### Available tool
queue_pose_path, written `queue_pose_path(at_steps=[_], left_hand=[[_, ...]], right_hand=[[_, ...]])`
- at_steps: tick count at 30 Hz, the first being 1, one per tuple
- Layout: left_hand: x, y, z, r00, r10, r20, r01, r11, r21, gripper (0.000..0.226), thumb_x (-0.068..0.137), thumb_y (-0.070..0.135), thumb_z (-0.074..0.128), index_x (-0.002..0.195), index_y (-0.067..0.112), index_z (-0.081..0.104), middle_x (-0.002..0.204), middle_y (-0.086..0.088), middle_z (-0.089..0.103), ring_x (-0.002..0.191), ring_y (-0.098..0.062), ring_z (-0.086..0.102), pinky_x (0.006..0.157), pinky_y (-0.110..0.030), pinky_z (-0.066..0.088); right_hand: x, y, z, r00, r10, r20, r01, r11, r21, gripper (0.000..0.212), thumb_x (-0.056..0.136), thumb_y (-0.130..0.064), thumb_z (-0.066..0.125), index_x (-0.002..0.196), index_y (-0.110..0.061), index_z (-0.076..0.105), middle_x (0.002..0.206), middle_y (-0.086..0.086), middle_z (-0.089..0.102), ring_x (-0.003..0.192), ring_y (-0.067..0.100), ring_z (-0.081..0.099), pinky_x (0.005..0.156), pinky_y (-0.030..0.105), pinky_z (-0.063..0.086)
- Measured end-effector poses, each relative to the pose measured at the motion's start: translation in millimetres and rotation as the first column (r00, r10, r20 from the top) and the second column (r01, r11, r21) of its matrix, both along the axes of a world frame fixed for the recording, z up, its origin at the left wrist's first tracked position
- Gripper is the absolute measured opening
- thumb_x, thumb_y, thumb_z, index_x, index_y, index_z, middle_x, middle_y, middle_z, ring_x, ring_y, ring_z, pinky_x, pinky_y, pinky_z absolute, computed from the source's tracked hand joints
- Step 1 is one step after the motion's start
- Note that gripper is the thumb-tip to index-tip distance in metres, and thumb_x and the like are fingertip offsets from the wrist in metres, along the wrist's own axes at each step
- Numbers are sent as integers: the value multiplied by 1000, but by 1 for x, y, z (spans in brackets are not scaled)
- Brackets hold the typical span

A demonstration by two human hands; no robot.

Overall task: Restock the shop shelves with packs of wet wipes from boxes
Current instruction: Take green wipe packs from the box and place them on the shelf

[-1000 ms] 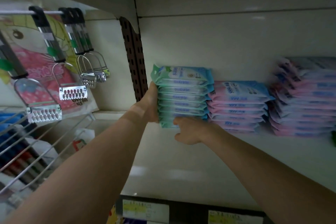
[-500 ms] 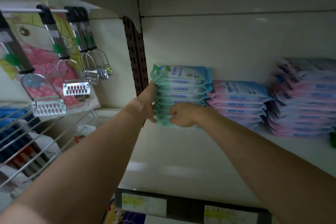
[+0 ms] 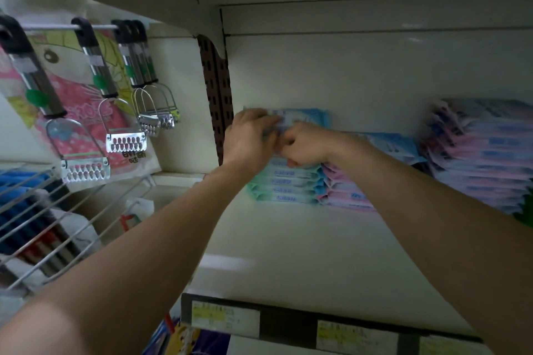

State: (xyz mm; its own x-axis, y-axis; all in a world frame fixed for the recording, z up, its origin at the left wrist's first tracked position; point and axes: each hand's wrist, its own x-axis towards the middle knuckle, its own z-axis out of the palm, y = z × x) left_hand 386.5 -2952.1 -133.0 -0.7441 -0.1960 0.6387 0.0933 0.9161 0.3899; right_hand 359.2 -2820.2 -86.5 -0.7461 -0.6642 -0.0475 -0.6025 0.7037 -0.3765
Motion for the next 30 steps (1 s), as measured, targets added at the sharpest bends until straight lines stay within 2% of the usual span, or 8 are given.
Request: queue_pose_path(at_steps=[2,5,10,14,17,19,25,30], left_hand=[[-1,0,3,1000,-7,15,7,1000,-6,32,91,19,58,123,20,65,130,-6,56,127,-27,42,105,-38,33],[2,8,12,993,68,92,-58,992,-117,35,92,20,52,127,22,61,133,-1,53,131,-24,36,113,-43,20],[5,41,19,992,73,98,-39,950,-311,41,90,24,55,131,18,56,139,-3,47,137,-24,30,115,-53,10],[-7,88,16,996,-85,40,93,841,-532,31,72,16,60,100,8,71,105,-12,67,118,-32,55,106,-67,21],[-15,120,13,959,53,279,148,747,-648,42,85,19,55,126,14,57,123,-8,61,131,-27,43,114,-59,2],[-20,129,11,922,159,354,137,720,-680,43,90,22,54,133,18,50,128,-5,58,127,-24,47,115,-55,-3],[-35,136,14,934,175,313,95,722,-685,35,93,15,47,128,21,52,117,-3,62,110,-21,59,118,-50,-2],[-40,134,9,933,178,312,103,700,-707,39,93,14,48,131,21,51,117,-4,60,110,-24,59,118,-48,0]], right_hand=[[-1,1,-1,1000,21,-19,-21,1000,11,24,94,-10,44,104,-3,64,105,15,69,100,26,65,88,35,52],[-2,15,6,999,30,-46,-31,999,-31,22,90,-9,50,103,-5,68,104,11,69,94,21,62,83,31,49],[-12,75,23,971,-93,-221,74,993,-95,21,88,-14,55,100,-11,72,101,8,70,93,23,62,78,30,48],[-29,115,5,928,-212,-308,236,971,45,29,87,-24,60,115,-18,65,120,9,64,107,29,60,88,32,48],[-30,128,-18,909,-193,-368,280,939,199,42,83,-26,65,122,-11,59,122,15,57,111,32,57,86,34,47],[-29,131,-29,872,-169,-459,289,935,204,43,86,-23,63,126,-10,54,122,16,51,115,33,53,86,36,46],[-38,127,-39,756,-171,-632,323,937,134,37,92,-17,56,128,-15,53,121,11,52,114,30,51,78,37,46],[-42,134,-41,789,-183,-586,276,959,72,41,90,-26,59,130,-18,52,123,10,51,117,30,47,82,37,45]])
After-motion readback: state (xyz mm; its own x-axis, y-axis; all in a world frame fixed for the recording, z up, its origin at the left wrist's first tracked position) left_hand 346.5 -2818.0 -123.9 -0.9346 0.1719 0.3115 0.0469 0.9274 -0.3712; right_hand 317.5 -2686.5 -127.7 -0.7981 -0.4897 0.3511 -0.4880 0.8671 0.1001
